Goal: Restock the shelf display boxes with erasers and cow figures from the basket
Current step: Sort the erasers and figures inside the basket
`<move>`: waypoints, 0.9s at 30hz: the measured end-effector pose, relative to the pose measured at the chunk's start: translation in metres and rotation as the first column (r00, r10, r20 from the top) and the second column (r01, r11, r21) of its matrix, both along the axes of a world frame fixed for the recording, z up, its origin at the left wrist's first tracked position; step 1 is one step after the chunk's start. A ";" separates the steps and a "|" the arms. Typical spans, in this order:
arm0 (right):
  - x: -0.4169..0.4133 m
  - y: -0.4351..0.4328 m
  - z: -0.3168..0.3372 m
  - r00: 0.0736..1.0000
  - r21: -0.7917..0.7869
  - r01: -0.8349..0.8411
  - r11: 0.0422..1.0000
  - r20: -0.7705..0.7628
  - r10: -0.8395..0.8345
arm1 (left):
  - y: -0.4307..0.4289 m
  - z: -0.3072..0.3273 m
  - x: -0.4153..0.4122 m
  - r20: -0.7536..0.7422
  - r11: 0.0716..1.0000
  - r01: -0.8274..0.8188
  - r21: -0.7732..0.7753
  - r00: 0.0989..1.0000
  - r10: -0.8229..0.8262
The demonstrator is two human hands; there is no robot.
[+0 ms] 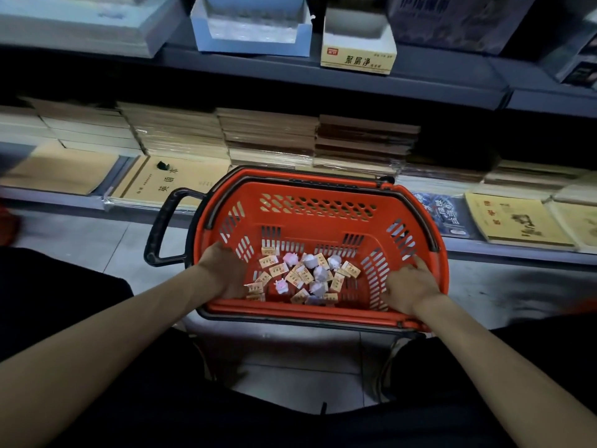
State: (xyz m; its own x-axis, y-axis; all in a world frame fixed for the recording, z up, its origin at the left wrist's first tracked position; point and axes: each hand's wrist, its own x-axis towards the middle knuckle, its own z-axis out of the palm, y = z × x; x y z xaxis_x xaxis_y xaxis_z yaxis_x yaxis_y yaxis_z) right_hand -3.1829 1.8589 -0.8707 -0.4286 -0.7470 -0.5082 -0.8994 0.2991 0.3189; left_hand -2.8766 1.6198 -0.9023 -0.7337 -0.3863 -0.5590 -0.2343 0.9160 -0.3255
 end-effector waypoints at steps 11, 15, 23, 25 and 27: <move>0.018 -0.080 -0.031 0.958 0.024 -0.249 0.968 0.150 0.243 | -0.019 0.049 -0.012 -0.228 0.999 -0.011 0.030 0.974 0.017; 0.024 -0.097 -0.067 0.939 0.054 -0.223 0.973 0.282 0.199 | -0.045 0.043 -0.004 -0.346 0.996 0.085 0.019 0.935 -0.073; 0.024 -0.124 -0.131 0.924 -0.028 0.033 0.999 0.382 -0.020 | -0.036 0.027 -0.002 -0.531 0.994 0.094 0.062 0.846 -0.047; 0.028 -0.134 -0.143 0.903 -0.052 0.067 0.996 0.428 -0.038 | -0.037 0.027 -0.003 -0.547 0.994 0.086 0.068 0.836 -0.035; 0.033 -0.144 -0.155 0.883 -0.034 0.084 0.996 0.466 -0.059 | -0.036 0.025 -0.005 -0.562 0.994 0.098 0.052 0.825 -0.052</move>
